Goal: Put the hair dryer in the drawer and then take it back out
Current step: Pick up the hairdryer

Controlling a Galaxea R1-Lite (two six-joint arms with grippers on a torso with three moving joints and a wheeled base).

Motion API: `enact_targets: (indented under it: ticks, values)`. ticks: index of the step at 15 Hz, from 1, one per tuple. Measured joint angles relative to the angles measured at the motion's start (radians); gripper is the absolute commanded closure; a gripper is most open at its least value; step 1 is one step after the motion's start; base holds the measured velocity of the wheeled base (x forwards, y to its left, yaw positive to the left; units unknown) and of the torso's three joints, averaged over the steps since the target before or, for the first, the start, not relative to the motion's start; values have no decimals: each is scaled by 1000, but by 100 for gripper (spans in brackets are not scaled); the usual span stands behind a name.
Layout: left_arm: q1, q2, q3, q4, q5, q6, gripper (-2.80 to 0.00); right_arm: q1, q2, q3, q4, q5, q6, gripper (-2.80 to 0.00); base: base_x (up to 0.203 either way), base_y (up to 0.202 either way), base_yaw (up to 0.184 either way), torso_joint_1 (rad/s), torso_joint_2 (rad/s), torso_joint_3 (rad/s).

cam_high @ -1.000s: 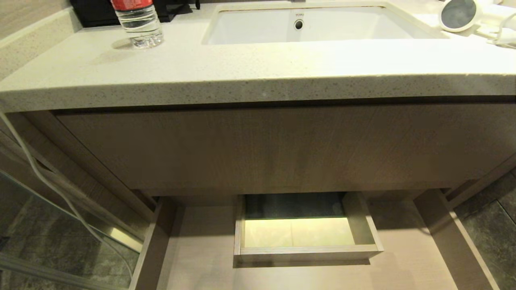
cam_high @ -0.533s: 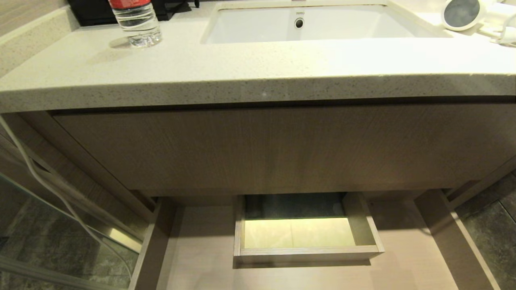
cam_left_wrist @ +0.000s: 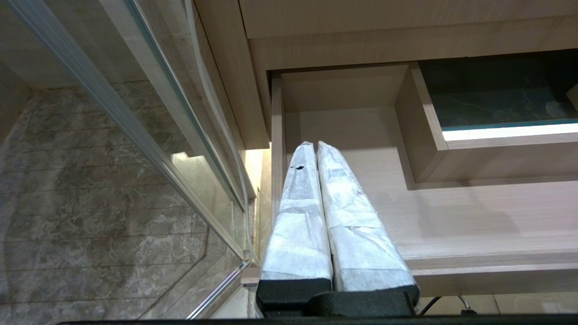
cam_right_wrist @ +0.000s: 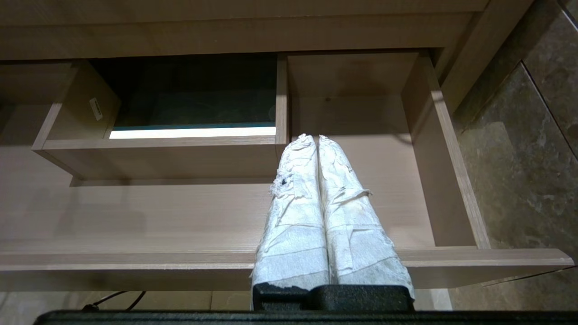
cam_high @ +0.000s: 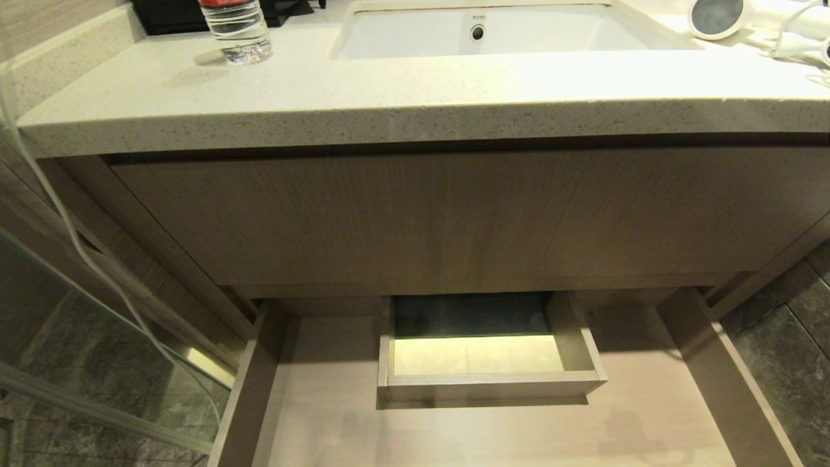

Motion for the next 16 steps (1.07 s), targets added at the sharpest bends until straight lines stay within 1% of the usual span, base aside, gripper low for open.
enact_targets:
  ticks: [6,10,16]
  values:
    - [0,0,0,0,0,0,0,0,0,0,0,1,0,0,0,0,0,0,-8,-12]
    - [0,0,0,-2,0,-2,0,0,0,0,-1,-1,-2,0,0,0,0,16,-336,-296]
    - [0,0,0,0,0,-2,0,0,0,0,0,0,-7,0,0,0,0,121,-461,-355]
